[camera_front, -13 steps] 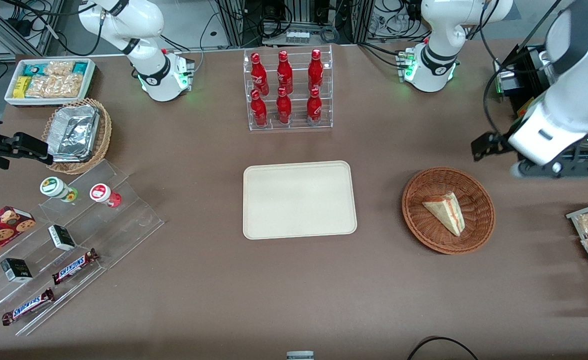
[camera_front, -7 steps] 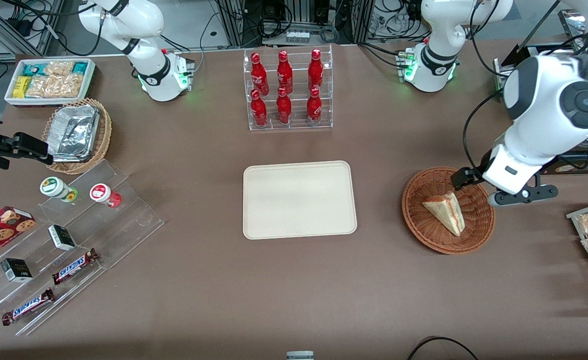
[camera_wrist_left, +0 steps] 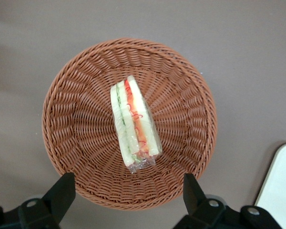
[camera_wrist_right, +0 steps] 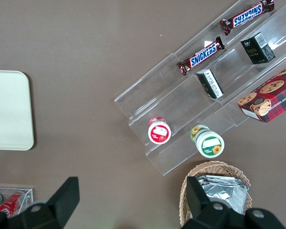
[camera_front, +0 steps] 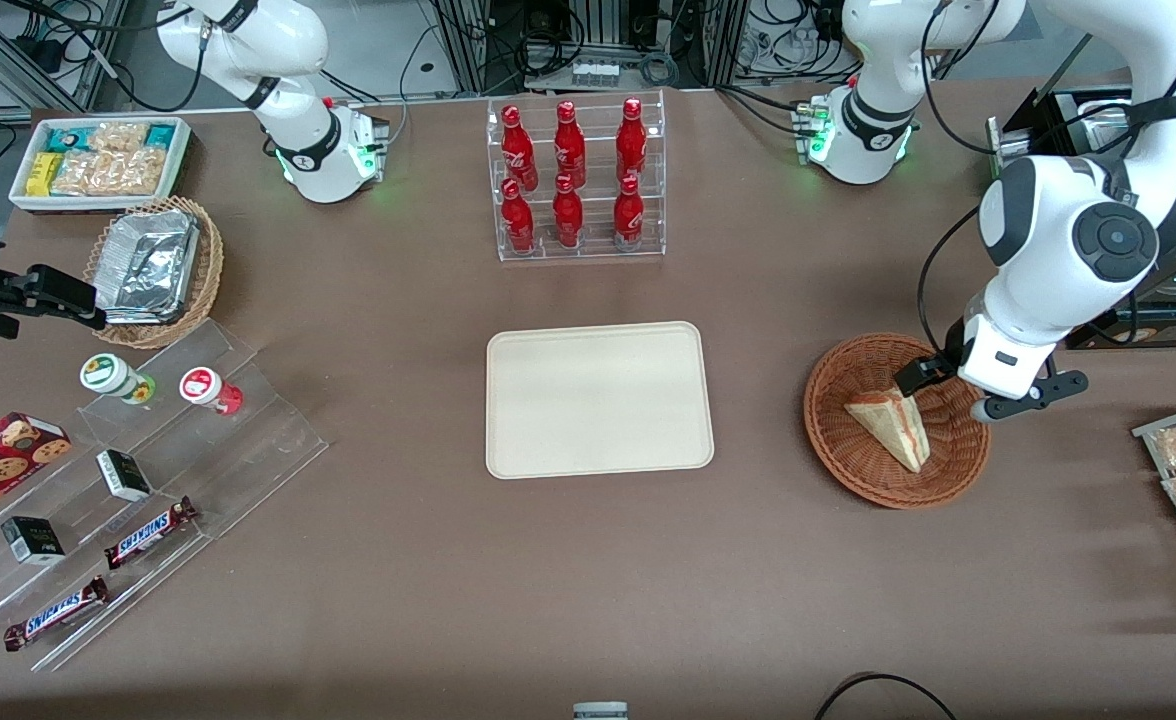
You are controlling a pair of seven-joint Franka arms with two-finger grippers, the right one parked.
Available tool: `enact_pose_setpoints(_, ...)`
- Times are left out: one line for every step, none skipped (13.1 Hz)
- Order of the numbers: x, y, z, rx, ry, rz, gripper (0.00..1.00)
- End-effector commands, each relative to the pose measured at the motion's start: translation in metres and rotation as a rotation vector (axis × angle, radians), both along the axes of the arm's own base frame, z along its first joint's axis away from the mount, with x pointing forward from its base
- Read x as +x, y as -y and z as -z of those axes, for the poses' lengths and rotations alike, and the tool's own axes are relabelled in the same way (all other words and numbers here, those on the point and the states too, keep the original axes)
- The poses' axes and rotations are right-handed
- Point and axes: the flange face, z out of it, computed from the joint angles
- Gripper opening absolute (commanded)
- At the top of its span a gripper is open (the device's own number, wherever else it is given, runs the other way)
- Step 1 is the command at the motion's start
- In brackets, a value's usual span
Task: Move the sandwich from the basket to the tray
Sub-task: 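Move the open left gripper over the wrapped sandwich in the wicker basket, then lower the left gripper around the sandwich and close on it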
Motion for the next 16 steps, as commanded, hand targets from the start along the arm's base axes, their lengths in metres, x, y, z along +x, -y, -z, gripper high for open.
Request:
enact_pose_setpoints(0.0,0.006,0.02,-0.014,0.012,-0.072,1.0)
enact_pose_setpoints(-0.003,0.006,0.032,-0.014,0.015,-0.088,1.0)
enact_pose_setpoints(-0.004,0.006,0.037,-0.016,0.023,-0.094,1.0)
enact_pose_setpoints(-0.004,0.006,0.045,-0.016,0.009,-0.095,1.0)
enact_pose_setpoints(-0.004,0.006,0.052,-0.014,0.0,-0.094,1.0)
enact_pose_setpoints(-0.002,0.006,0.058,-0.017,0.001,-0.097,1.0)
enact_pose_setpoints(0.0,0.007,0.065,-0.019,0.007,-0.103,1.0)
enact_pose_setpoints(0.001,0.008,0.073,-0.02,0.007,-0.11,1.0)
enact_pose_setpoints(0.001,0.008,0.076,-0.019,0.004,-0.109,1.0)
enact_pose_setpoints(0.001,0.008,0.078,-0.018,-0.001,-0.111,1.0)
enact_pose_setpoints(0.001,0.008,0.08,-0.019,0.001,-0.111,1.0)
enact_pose_setpoints(0.002,0.008,0.085,-0.02,-0.001,-0.111,1.0)
enact_pose_setpoints(0.002,0.008,0.088,-0.019,-0.002,-0.108,1.0)
enact_pose_setpoints(0.002,0.007,0.091,-0.018,-0.005,-0.109,1.0)
enact_pose_setpoints(0.002,0.006,0.095,-0.018,-0.011,-0.111,1.0)
enact_pose_setpoints(0.003,0.006,0.097,-0.019,-0.009,-0.112,1.0)
